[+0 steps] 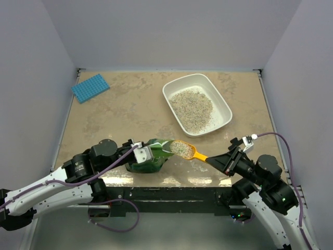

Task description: Fill the litter box with clean litter

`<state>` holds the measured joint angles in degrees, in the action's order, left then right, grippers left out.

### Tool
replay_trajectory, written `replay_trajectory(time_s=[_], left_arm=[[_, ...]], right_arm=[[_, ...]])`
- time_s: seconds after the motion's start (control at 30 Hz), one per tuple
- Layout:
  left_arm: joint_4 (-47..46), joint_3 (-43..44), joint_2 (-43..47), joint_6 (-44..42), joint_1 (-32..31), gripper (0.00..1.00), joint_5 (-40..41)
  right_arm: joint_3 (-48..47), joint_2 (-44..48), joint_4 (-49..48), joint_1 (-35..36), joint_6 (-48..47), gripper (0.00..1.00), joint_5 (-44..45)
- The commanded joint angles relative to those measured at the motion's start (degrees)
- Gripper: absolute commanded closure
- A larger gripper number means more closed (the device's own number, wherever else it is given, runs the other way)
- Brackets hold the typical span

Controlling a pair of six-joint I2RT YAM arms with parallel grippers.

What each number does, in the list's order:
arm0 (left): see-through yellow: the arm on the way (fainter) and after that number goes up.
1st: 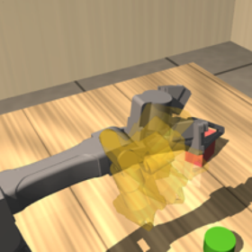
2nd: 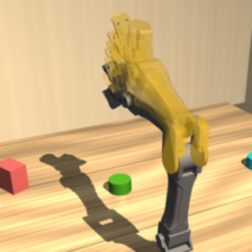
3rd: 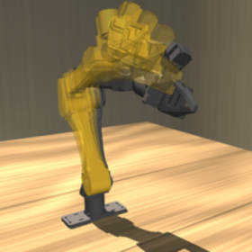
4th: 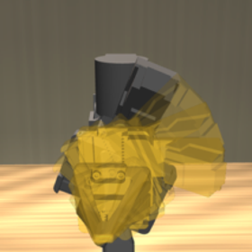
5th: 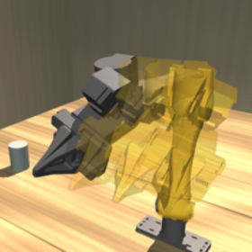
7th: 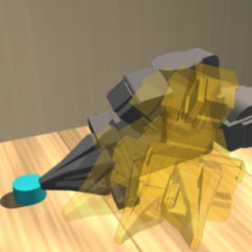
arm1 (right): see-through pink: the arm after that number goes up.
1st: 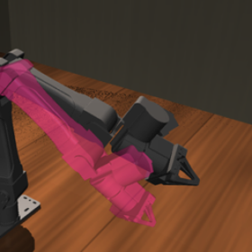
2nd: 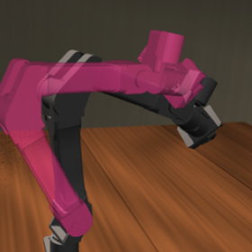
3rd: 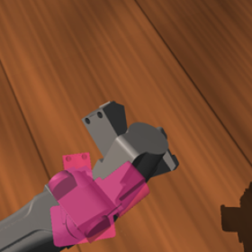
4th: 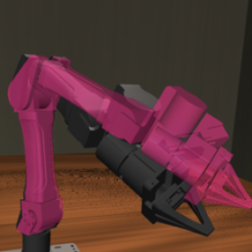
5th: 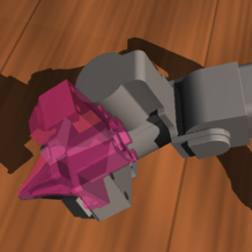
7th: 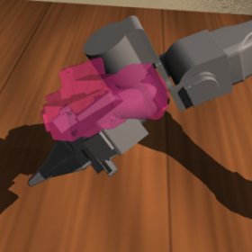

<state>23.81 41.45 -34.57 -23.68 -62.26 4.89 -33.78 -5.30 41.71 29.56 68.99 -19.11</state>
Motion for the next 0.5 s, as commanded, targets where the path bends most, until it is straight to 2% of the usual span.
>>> replay_trajectory(time_s=[0.0, 0.17, 0.47], left_arm=[[-4.6, 1.2, 1.3, 1.7, 0.0, 1.0, -0.1], [-5.2, 2.1, 2.0, 2.0, 0.0, 1.0, -0.4], [-4.3, 4.9, 2.7, 2.8, 0.0, 1.0, 1.2]], right_arm=[[-2.0, 0.8, -5.4, -0.1, 3.3, 1.0, -1.7], [-0.2, 2.2, -9.3, -0.1, 6.8, 1.0, -3.5], [-0.8, 0.9, -11.4, -0.1, 6.3, 1.0, -4.6]])
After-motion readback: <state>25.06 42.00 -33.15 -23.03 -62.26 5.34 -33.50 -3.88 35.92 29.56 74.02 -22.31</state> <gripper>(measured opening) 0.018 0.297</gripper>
